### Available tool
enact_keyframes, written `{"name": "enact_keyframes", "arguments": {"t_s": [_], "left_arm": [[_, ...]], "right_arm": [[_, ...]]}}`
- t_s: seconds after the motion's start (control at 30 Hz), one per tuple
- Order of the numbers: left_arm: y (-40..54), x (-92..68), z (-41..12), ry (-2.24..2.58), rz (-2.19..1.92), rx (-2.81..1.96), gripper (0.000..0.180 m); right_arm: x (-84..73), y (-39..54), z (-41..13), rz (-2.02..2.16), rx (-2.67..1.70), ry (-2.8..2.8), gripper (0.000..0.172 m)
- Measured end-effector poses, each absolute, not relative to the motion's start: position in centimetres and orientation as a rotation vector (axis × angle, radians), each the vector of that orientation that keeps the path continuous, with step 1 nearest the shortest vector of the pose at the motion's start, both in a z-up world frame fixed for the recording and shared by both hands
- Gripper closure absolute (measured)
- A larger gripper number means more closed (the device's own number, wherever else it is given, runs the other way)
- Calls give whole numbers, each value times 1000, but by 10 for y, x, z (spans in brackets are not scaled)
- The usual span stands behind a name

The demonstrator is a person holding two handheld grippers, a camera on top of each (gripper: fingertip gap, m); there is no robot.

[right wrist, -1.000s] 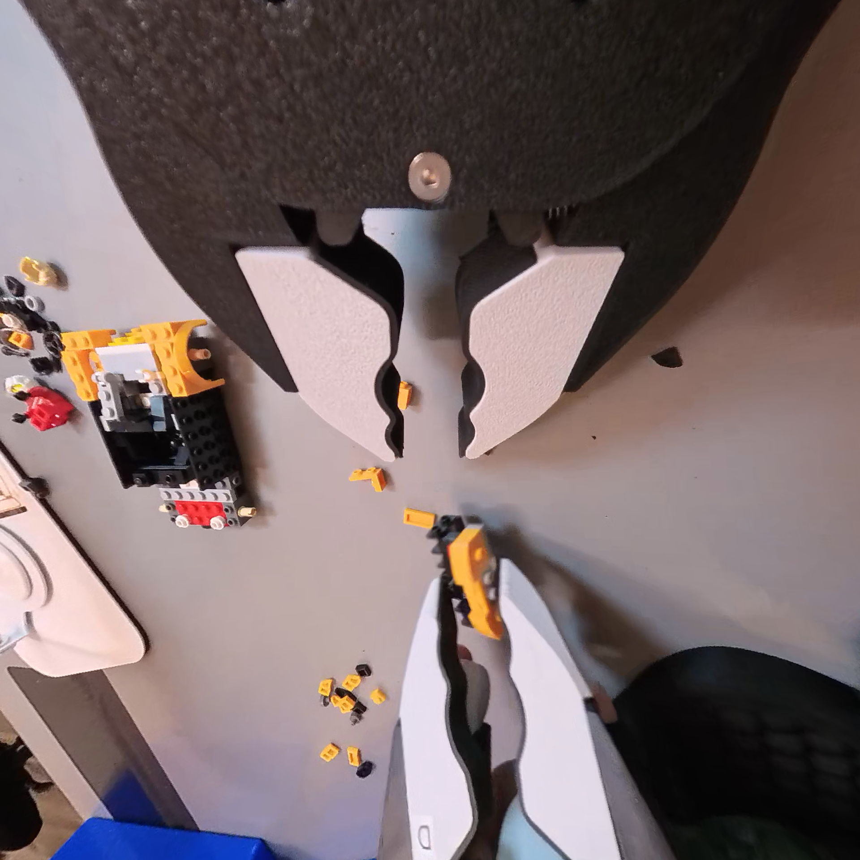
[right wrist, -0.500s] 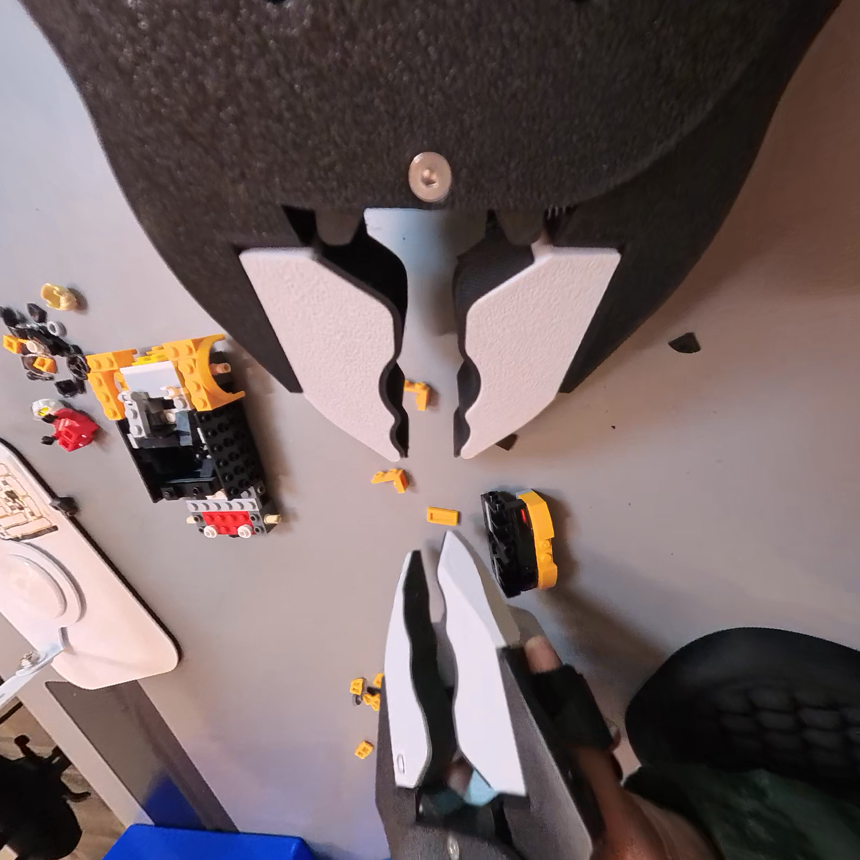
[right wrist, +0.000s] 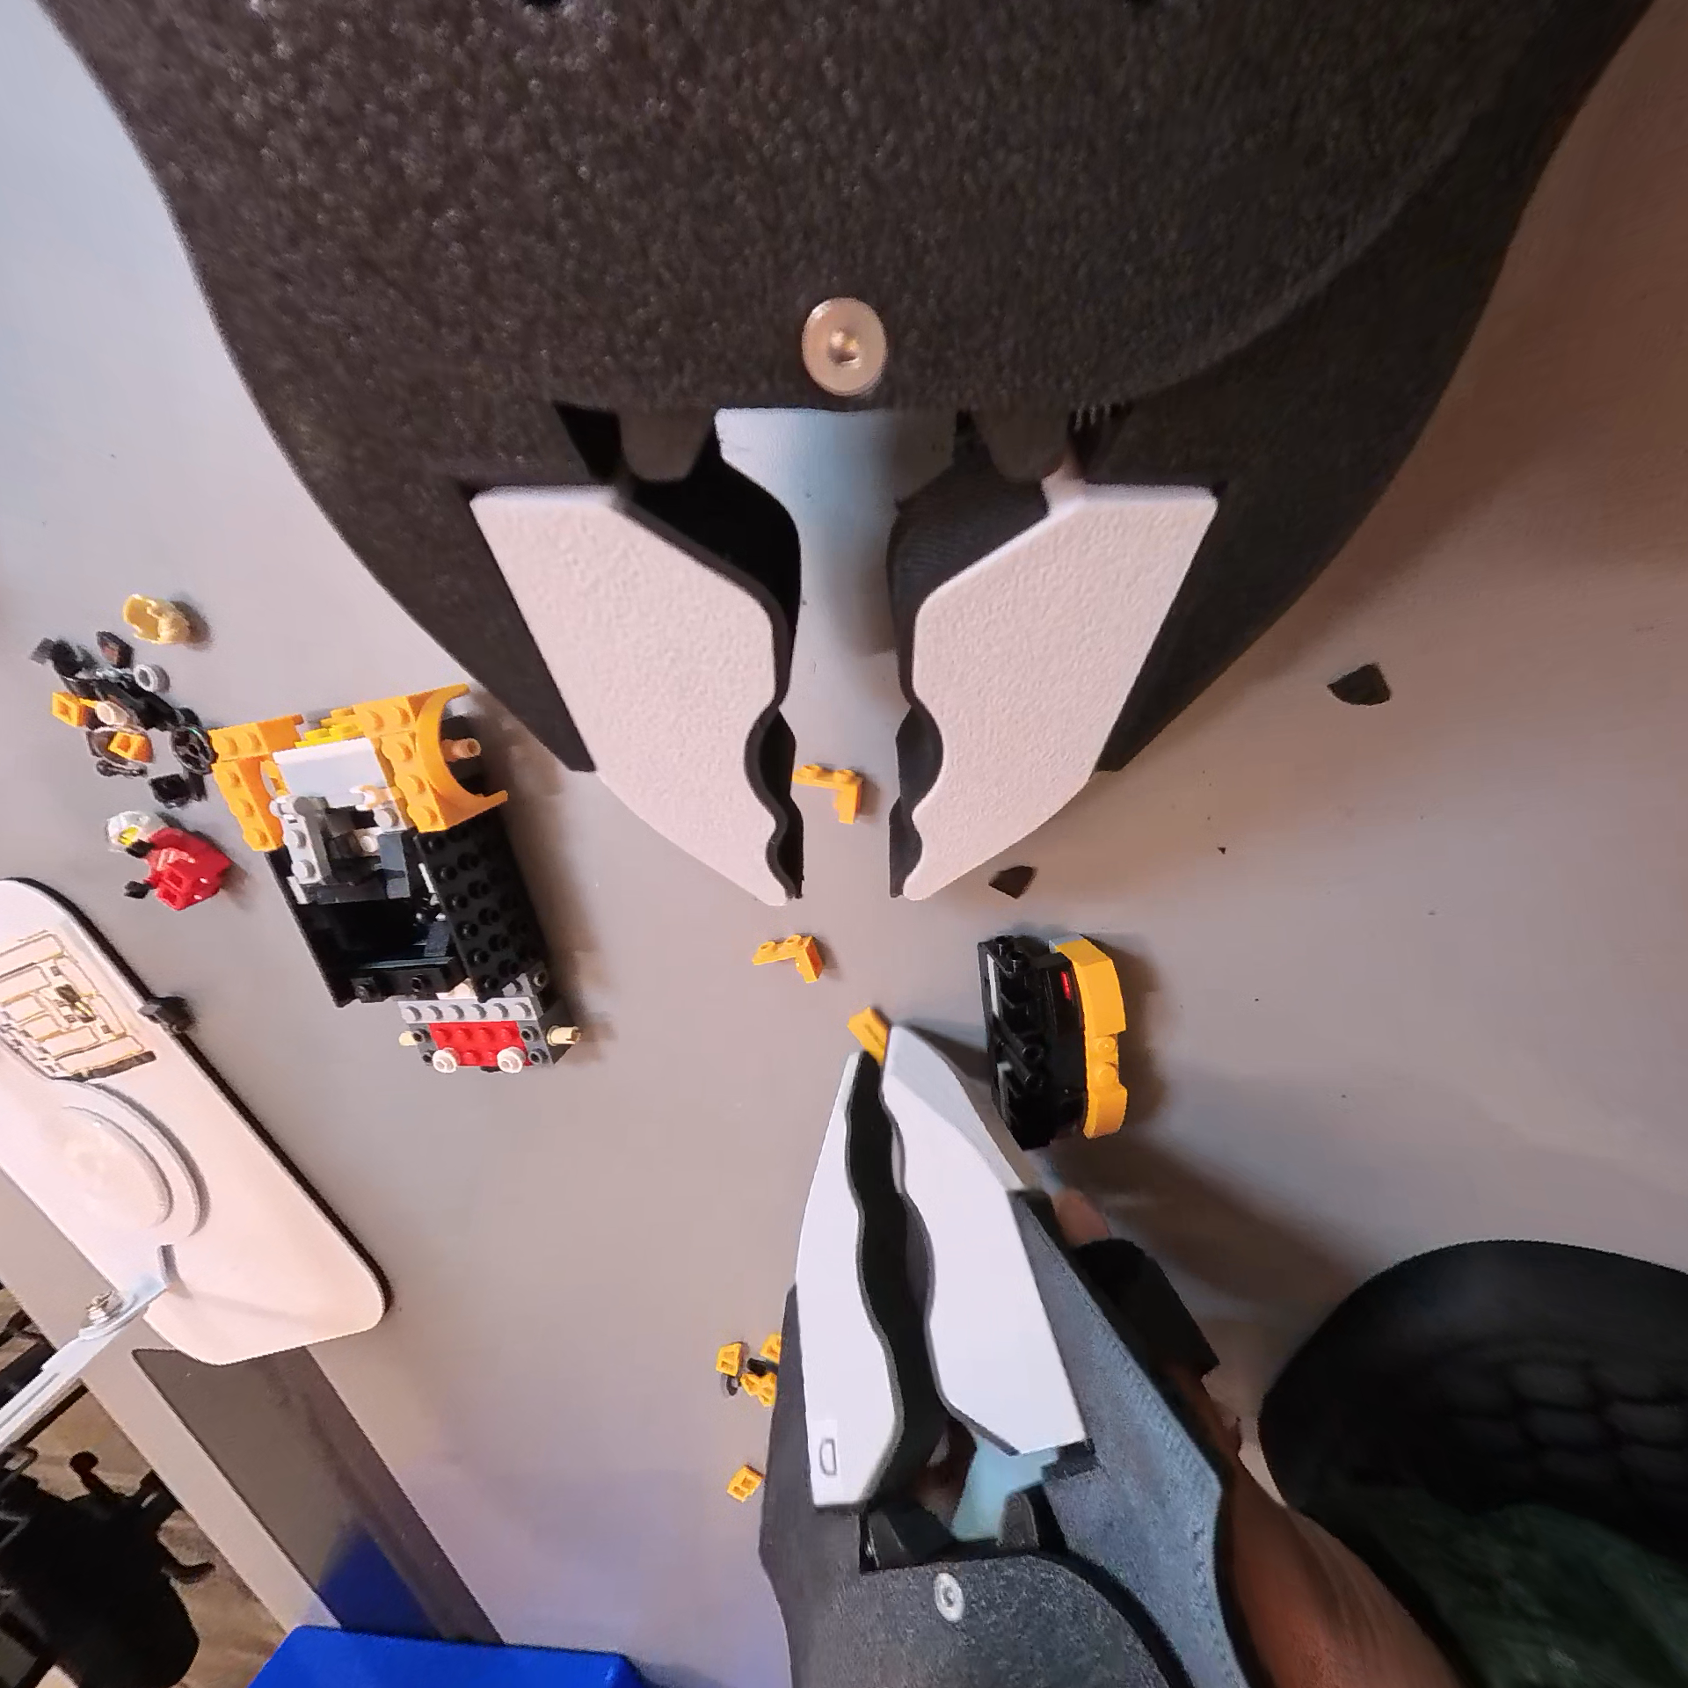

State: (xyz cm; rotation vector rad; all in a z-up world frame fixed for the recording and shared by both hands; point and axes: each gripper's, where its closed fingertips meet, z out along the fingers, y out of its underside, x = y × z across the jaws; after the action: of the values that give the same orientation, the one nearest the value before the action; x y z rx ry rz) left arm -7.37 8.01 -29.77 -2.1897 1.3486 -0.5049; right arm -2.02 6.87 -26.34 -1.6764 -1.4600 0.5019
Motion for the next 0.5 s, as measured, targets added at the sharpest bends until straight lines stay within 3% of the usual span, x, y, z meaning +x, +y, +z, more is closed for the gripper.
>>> {"name": "enact_keyframes", "arguments": {"t_s": [0.3,0.5], "left_arm": [[140,-197,-279,852,-125,-2337,173],[147,-201,-277,832,-55,-2295,137]], "right_arm": [[1,72,-275,469,-1778,-1507,154],[1,77,-292,472,-1880,-1483,142]]}}
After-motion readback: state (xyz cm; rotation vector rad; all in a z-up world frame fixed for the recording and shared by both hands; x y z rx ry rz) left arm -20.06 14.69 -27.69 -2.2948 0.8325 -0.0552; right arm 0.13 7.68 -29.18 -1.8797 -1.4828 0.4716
